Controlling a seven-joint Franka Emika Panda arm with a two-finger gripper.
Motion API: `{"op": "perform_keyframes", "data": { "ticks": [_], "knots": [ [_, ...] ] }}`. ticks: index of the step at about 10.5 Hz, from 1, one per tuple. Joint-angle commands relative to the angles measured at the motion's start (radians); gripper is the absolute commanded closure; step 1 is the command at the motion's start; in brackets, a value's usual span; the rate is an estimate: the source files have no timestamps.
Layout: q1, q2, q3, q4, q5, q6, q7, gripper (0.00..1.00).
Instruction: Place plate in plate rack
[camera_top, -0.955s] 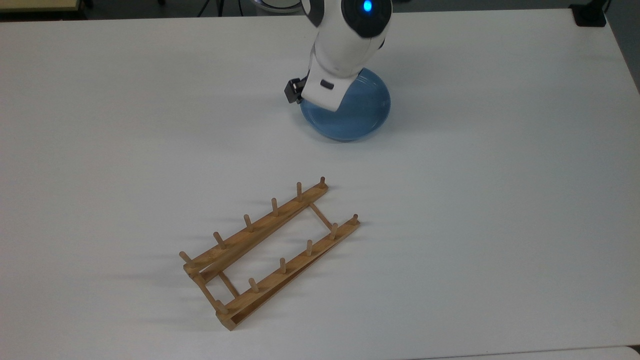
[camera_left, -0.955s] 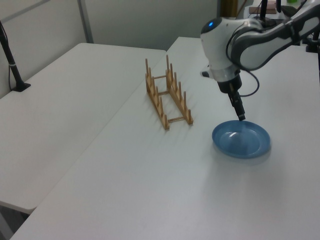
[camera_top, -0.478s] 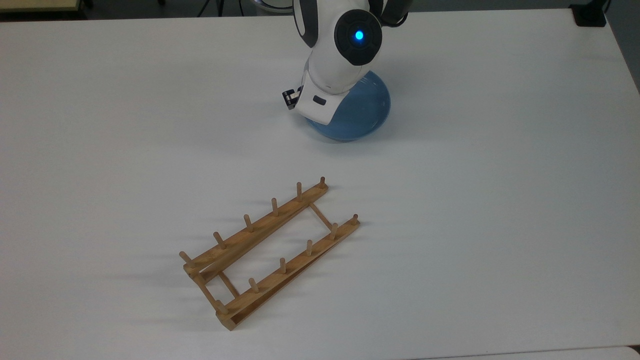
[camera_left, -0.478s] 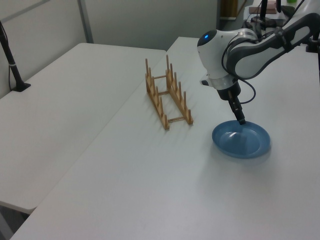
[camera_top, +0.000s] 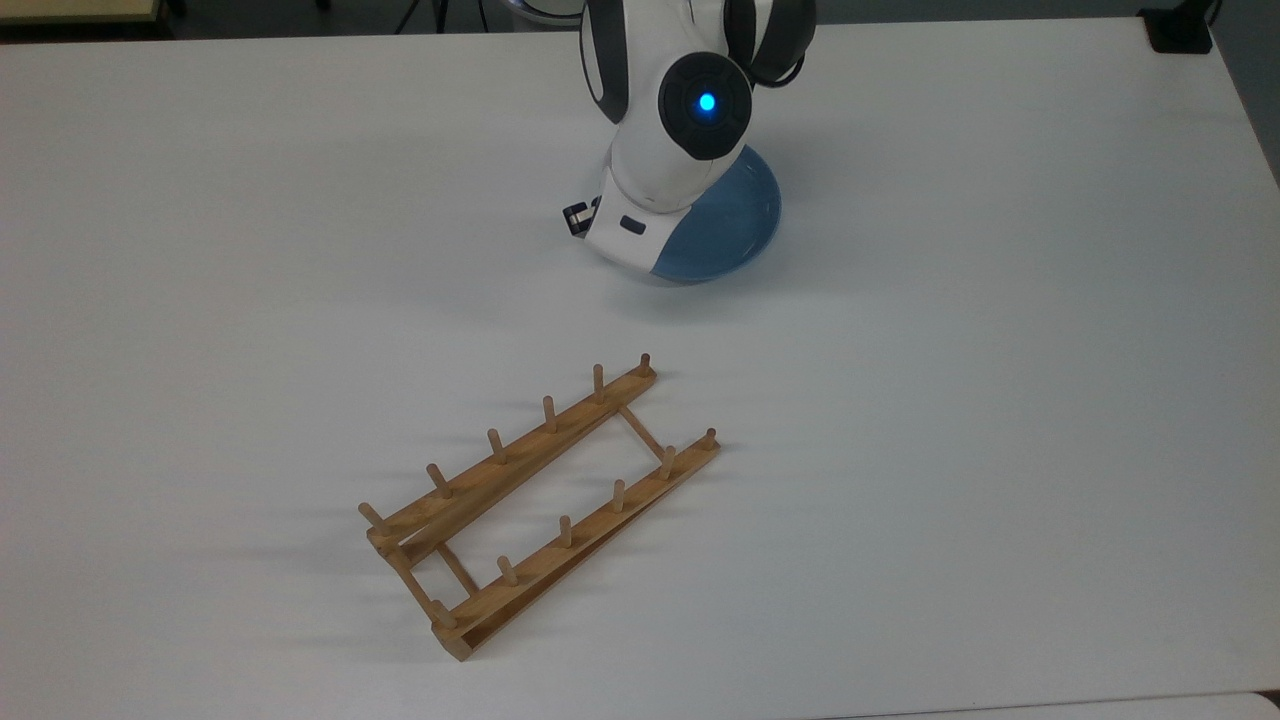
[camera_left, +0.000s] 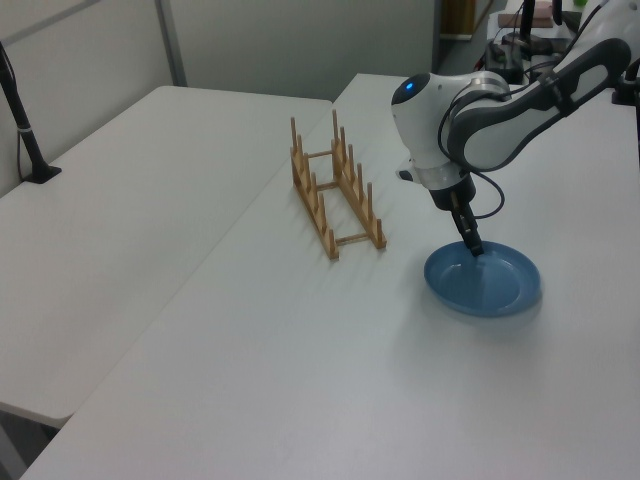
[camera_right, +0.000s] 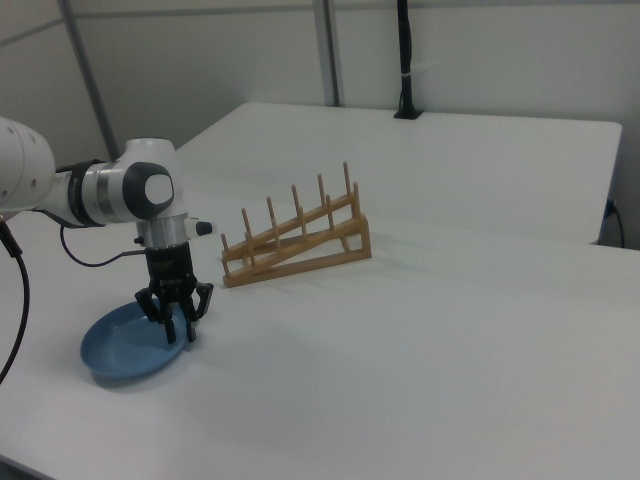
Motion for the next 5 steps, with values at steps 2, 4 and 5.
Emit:
{"op": "perform_keyframes", "data": {
  "ticks": [2, 4, 5],
  "knots": [
    [-0.008, 0.006, -0.007, -0.002, -0.025, 0.023, 0.009, 0.79],
    [-0.011, 0.003, -0.007, 0.019, -0.021, 0.016, 0.009, 1.0],
    [-0.02, 0.0, -0.007, 0.03, -0.017, 0.009, 0.018, 1.0]
  ]
}}
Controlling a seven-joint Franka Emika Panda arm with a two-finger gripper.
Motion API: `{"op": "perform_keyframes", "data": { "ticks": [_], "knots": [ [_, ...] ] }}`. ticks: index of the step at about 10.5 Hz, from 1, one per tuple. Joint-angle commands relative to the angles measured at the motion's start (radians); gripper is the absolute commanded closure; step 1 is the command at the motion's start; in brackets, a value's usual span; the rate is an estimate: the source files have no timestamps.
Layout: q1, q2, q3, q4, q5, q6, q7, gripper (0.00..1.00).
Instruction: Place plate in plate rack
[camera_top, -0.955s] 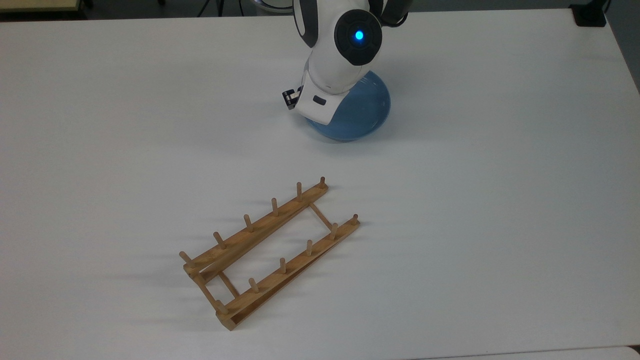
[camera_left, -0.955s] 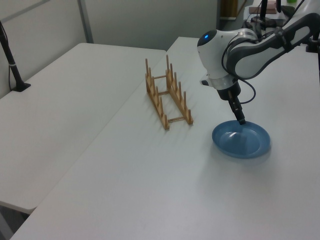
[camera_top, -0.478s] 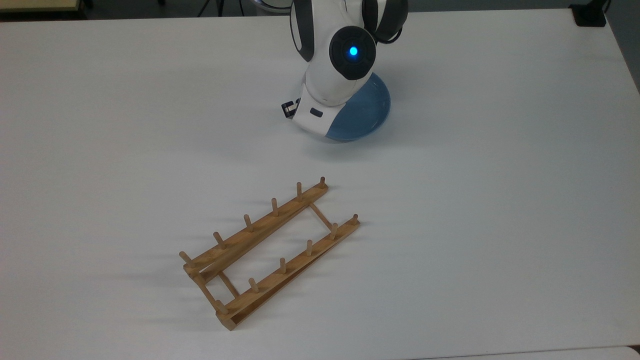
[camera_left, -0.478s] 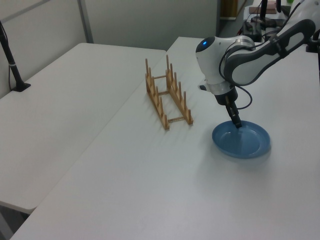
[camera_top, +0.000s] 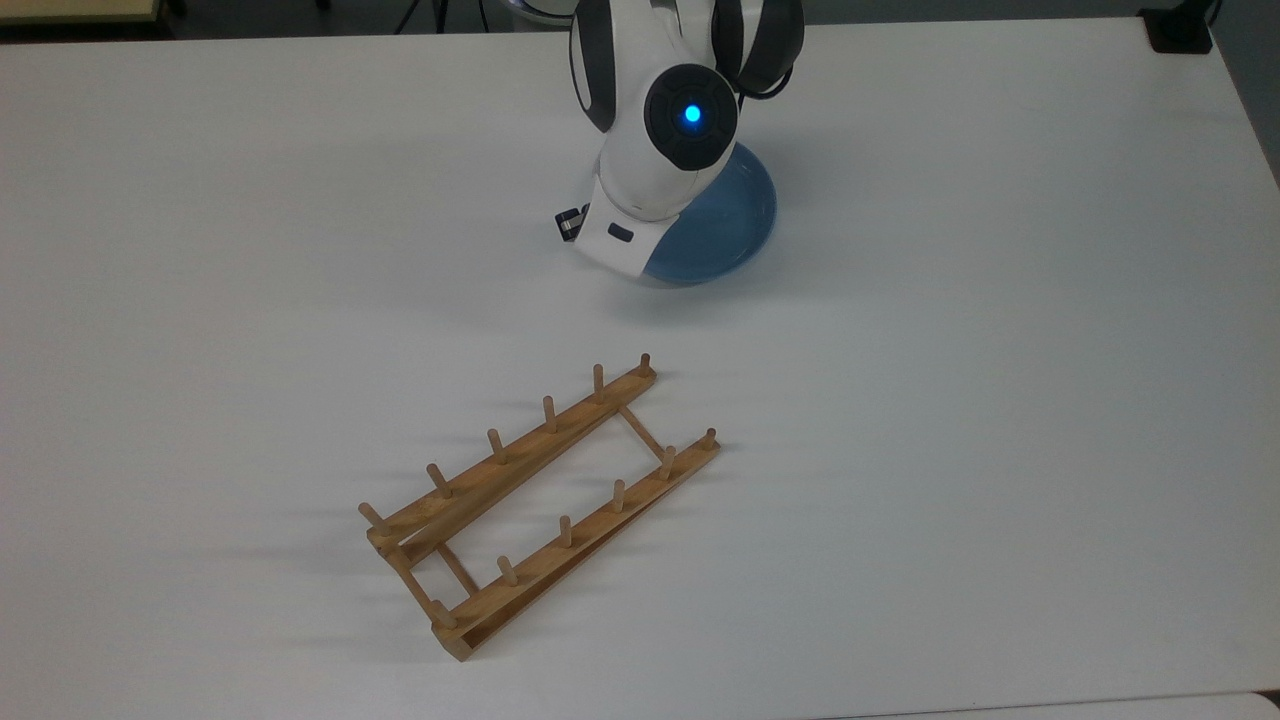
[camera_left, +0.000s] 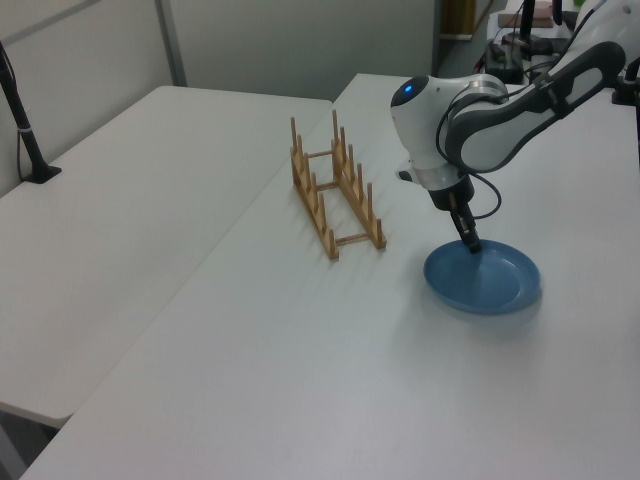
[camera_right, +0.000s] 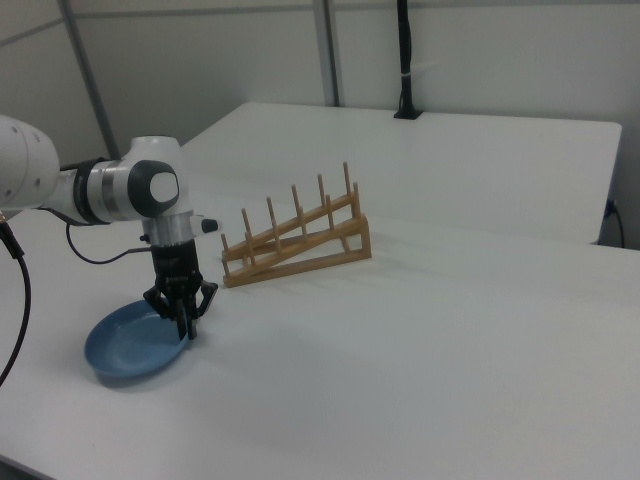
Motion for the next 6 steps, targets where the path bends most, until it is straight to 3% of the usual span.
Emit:
{"op": "perform_keyframes", "data": {
  "ticks": [1, 3, 6],
  "knots": [
    [-0.007, -0.015, -0.005, 0.03, -0.01, 0.002, 0.024, 1.0],
    [-0.007, -0.032, -0.005, 0.091, -0.006, -0.045, 0.024, 1.0],
    [-0.004, -0.072, -0.005, 0.297, -0.001, -0.168, 0.025, 1.0]
  ]
}}
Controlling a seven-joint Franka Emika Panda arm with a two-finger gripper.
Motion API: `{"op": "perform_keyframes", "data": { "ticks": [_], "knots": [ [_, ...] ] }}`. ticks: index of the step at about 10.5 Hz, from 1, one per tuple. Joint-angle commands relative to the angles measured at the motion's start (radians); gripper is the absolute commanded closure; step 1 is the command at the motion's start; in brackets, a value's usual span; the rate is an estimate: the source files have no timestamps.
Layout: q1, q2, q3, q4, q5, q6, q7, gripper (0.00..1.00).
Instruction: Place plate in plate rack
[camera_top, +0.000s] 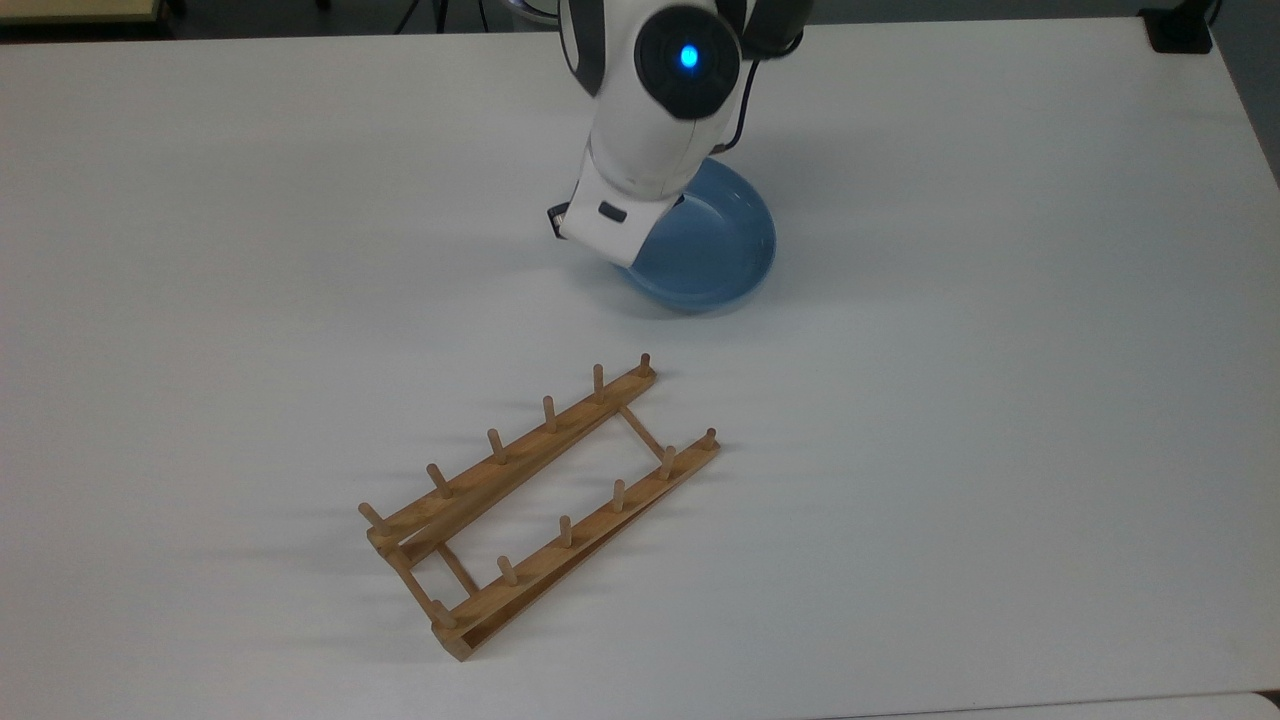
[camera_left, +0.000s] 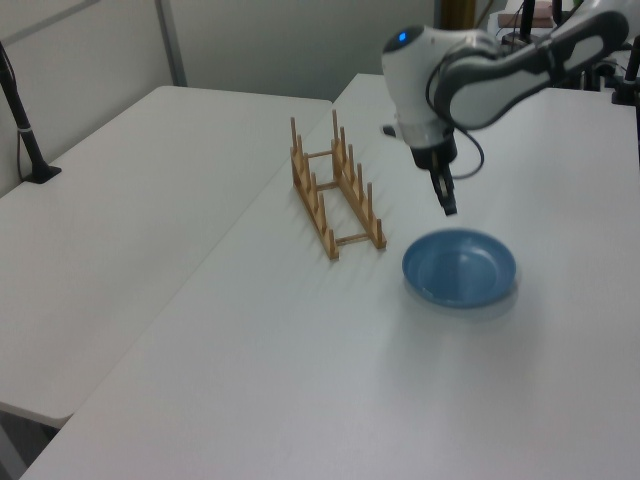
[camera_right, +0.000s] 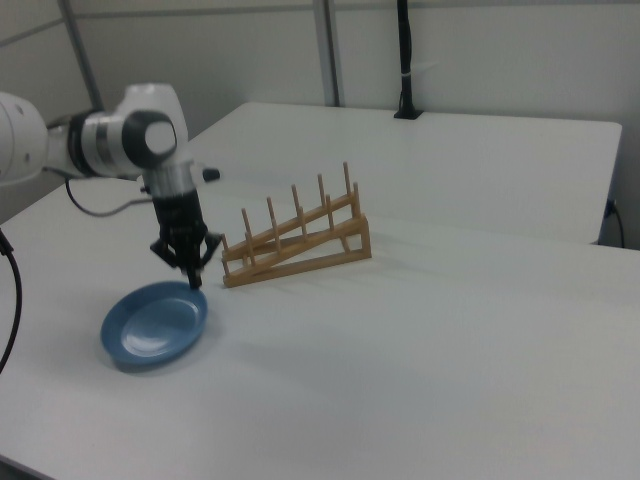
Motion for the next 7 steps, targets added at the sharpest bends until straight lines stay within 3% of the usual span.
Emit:
{"op": "perform_keyframes", "data": {
  "ticks": [1, 2, 4, 5, 6, 7],
  "knots": [
    [0.008, -0.051, -0.007, 0.19, -0.001, -0.101, 0.038, 1.0],
    [0.005, -0.049, -0.01, 0.236, -0.004, -0.098, 0.075, 1.0],
    [-0.003, -0.037, -0.008, 0.229, -0.012, -0.092, 0.078, 0.98],
    [-0.002, -0.031, -0.007, 0.174, -0.012, -0.089, 0.078, 0.85],
    [-0.003, -0.029, -0.007, 0.12, -0.012, -0.088, 0.069, 0.8],
    [-0.003, -0.028, -0.007, 0.074, -0.012, -0.088, 0.068, 0.64]
  ]
}}
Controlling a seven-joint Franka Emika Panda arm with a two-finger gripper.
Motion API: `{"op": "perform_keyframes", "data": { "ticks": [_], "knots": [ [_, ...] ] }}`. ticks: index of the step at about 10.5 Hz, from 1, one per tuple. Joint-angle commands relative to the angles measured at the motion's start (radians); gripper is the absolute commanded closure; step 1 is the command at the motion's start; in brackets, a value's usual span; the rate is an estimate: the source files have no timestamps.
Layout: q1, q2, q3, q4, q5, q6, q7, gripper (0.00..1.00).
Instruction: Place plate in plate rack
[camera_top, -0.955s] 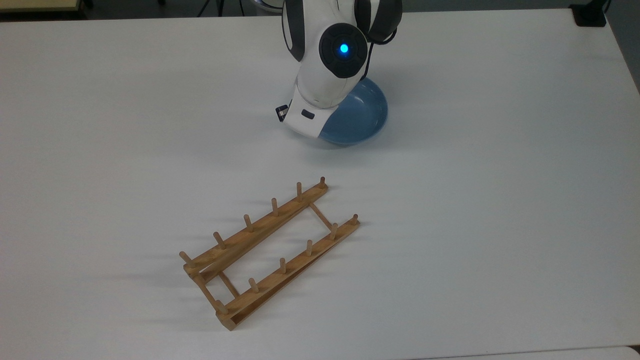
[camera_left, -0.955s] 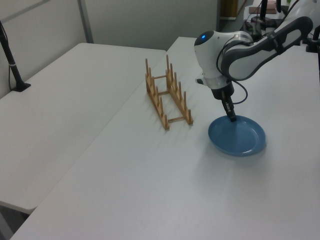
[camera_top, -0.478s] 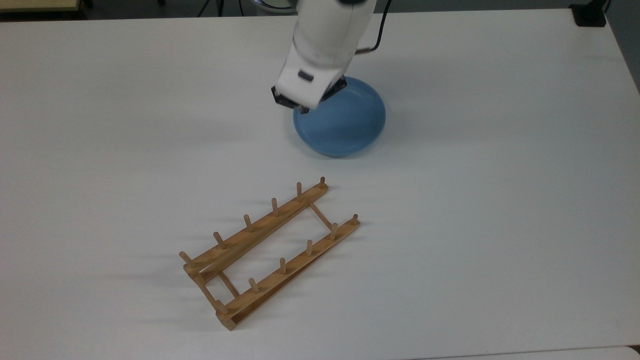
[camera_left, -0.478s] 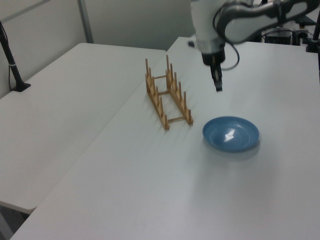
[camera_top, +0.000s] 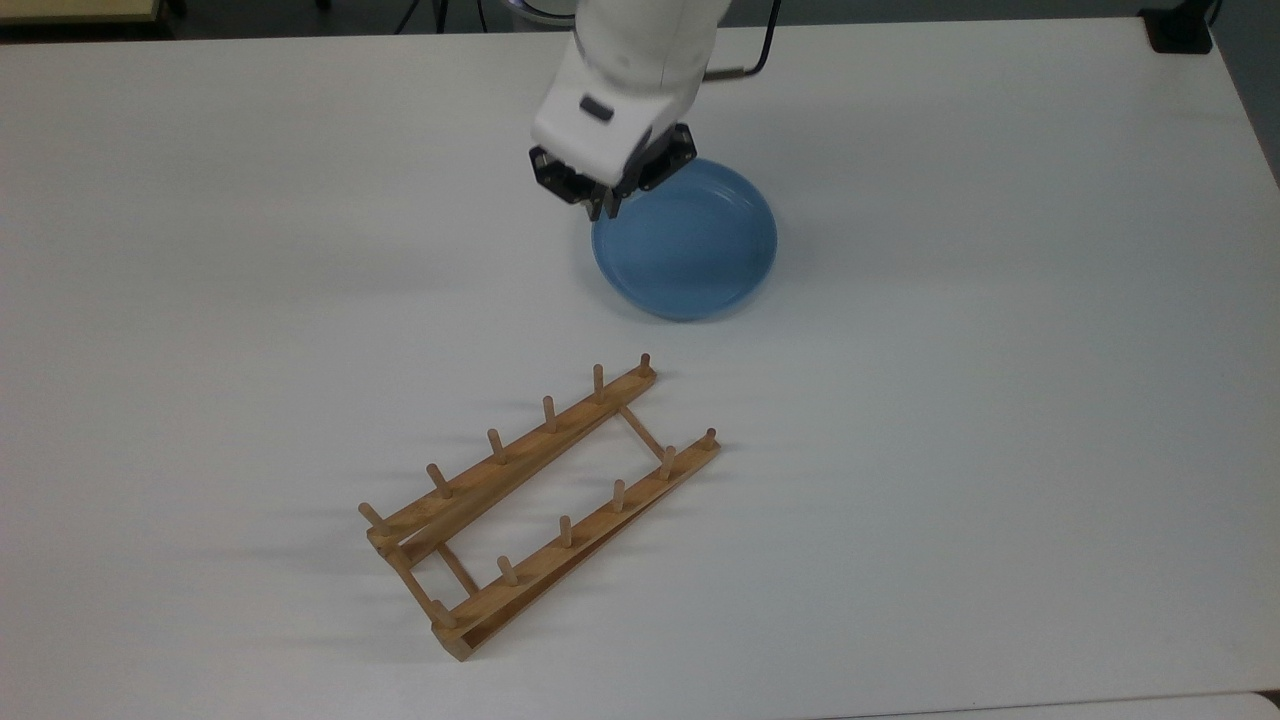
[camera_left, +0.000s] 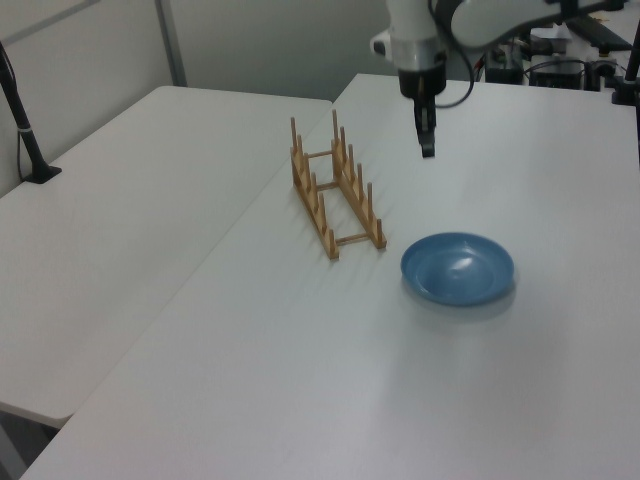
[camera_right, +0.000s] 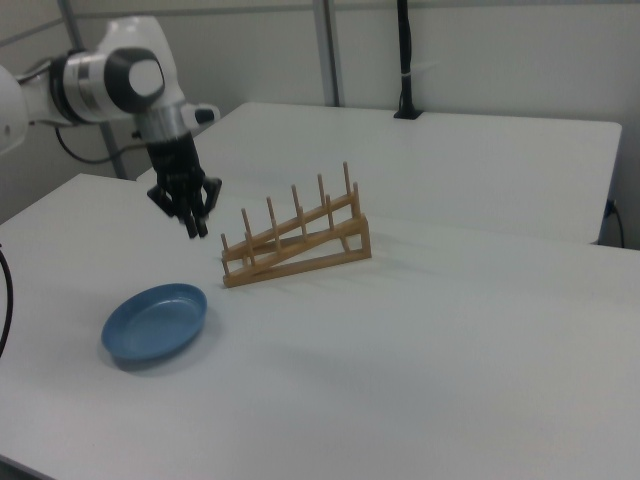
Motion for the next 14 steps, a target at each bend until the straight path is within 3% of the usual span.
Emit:
{"op": "perform_keyframes", "data": {
  "ticks": [1, 2, 5, 8, 13, 14],
  "knots": [
    [0.005, 0.009, -0.005, -0.154, -0.012, -0.002, 0.008, 0.52],
    [0.005, 0.02, -0.003, -0.181, -0.012, 0.001, 0.008, 0.4],
    [0.003, 0.081, -0.005, -0.202, -0.017, 0.04, 0.008, 0.4],
    [0.005, 0.103, -0.005, -0.214, -0.02, 0.045, -0.001, 0.54],
    [0.003, 0.138, -0.006, -0.237, -0.024, 0.111, 0.002, 0.58],
    [0.003, 0.137, -0.006, -0.235, -0.024, 0.11, 0.002, 0.69]
  ]
}}
